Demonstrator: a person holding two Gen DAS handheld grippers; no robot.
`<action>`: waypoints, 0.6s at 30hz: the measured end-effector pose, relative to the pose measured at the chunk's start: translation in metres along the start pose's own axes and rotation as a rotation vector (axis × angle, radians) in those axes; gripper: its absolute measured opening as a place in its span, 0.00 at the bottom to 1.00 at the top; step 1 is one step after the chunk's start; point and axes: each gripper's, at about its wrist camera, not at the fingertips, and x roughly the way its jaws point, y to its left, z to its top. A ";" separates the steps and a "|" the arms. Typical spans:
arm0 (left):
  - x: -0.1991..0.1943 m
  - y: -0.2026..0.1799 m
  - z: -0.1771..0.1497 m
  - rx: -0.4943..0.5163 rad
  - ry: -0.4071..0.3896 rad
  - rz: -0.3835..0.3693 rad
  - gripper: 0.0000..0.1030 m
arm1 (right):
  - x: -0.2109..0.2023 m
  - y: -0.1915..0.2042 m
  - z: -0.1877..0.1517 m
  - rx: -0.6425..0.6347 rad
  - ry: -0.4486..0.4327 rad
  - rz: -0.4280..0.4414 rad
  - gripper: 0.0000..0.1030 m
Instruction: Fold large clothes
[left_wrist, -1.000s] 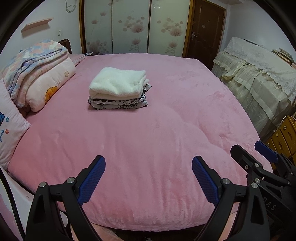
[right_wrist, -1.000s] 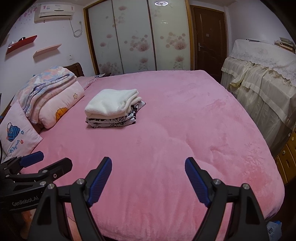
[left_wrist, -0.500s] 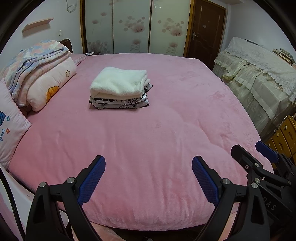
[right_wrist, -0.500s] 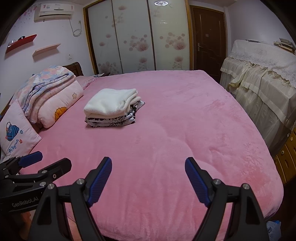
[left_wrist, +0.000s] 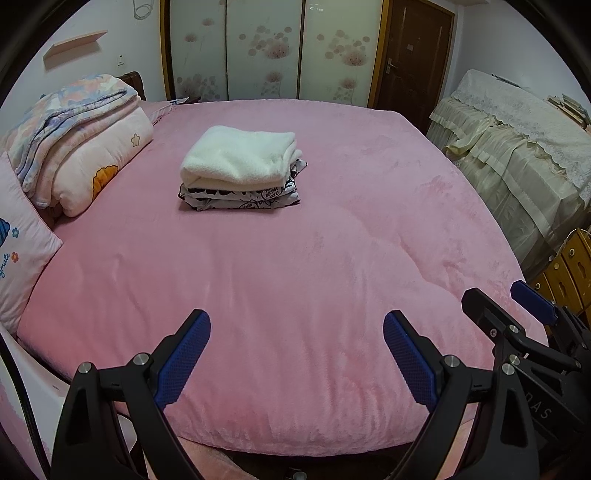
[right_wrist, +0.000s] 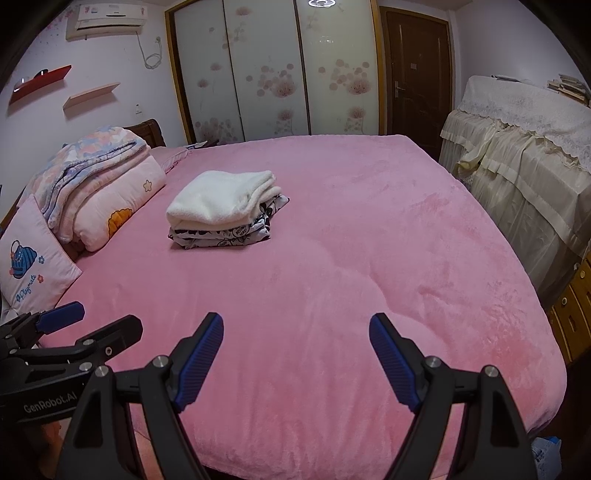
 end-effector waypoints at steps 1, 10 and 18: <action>0.000 0.000 0.000 0.000 0.001 0.001 0.91 | 0.001 0.000 0.000 0.000 0.002 0.000 0.79; 0.004 0.001 -0.001 -0.004 0.010 0.013 0.91 | 0.003 0.002 0.000 0.000 0.009 -0.002 0.79; 0.006 0.002 -0.002 -0.010 0.023 0.010 0.91 | 0.006 0.001 -0.005 0.002 0.019 0.004 0.79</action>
